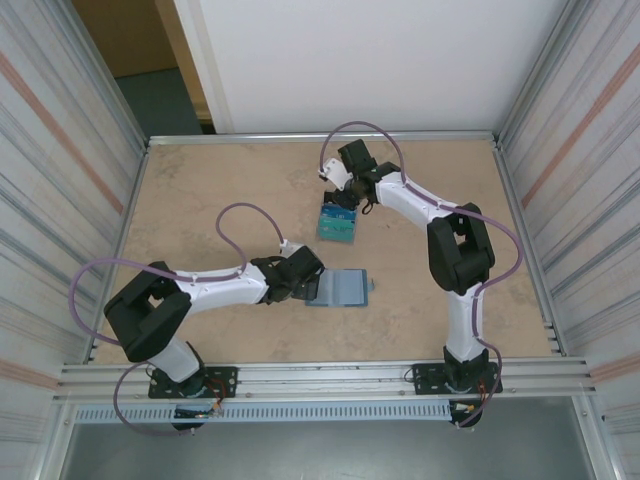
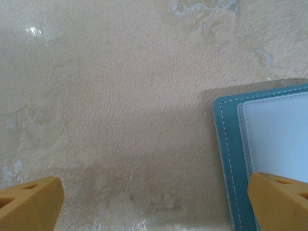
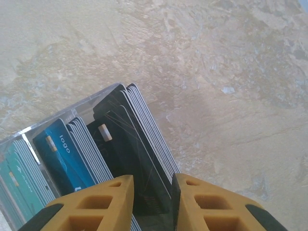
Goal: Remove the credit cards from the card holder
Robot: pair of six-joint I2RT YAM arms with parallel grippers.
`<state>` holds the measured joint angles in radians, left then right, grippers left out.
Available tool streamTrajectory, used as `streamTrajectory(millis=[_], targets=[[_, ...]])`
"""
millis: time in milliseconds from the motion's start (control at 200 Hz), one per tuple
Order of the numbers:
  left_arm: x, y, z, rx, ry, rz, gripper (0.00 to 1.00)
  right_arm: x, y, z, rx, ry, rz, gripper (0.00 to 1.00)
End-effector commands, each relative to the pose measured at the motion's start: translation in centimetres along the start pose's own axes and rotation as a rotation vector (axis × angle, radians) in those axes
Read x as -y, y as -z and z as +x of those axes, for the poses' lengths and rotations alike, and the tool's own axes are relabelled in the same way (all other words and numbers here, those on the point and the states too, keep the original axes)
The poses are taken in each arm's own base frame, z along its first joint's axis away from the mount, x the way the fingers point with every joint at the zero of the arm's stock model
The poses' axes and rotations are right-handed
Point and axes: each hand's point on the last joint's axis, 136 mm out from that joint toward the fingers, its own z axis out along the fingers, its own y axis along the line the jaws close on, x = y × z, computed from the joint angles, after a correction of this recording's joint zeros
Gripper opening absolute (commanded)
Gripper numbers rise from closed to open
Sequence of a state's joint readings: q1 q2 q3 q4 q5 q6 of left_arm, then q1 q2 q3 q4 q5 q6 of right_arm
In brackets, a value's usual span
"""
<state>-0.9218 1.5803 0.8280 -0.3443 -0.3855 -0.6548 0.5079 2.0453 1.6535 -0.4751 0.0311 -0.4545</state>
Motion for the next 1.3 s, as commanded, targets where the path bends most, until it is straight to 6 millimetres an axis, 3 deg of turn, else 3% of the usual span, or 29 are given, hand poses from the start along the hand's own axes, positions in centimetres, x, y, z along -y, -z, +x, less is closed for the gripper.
streamTrajectory(millis=[0, 286, 466, 937, 1298], targets=[[-0.9, 0.6, -0.6, 0.017, 0.01, -0.023, 0.99, 0.5, 1.4, -1.3, 0.027, 0.013, 0.027, 0.28], [-1.4, 1.7, -1.3, 0.051, 0.032, -0.021, 0.99, 1.7, 5.1, -2.1, 0.101, -0.095, 0.082, 0.31], [-2.7, 2.0, -1.2, 0.059, 0.064, -0.025, 0.99, 3.2, 8.4, -1.3, 0.148, -0.232, 0.139, 0.34], [-7.9, 3.7, -1.5, 0.118, 0.166, -0.077, 0.99, 3.2, 15.5, 5.6, 0.153, -0.485, 0.268, 0.42], [-13.0, 5.5, -2.1, 0.2, 0.255, -0.137, 0.99, 2.8, 19.7, 12.4, 0.176, -0.679, 0.379, 0.61]])
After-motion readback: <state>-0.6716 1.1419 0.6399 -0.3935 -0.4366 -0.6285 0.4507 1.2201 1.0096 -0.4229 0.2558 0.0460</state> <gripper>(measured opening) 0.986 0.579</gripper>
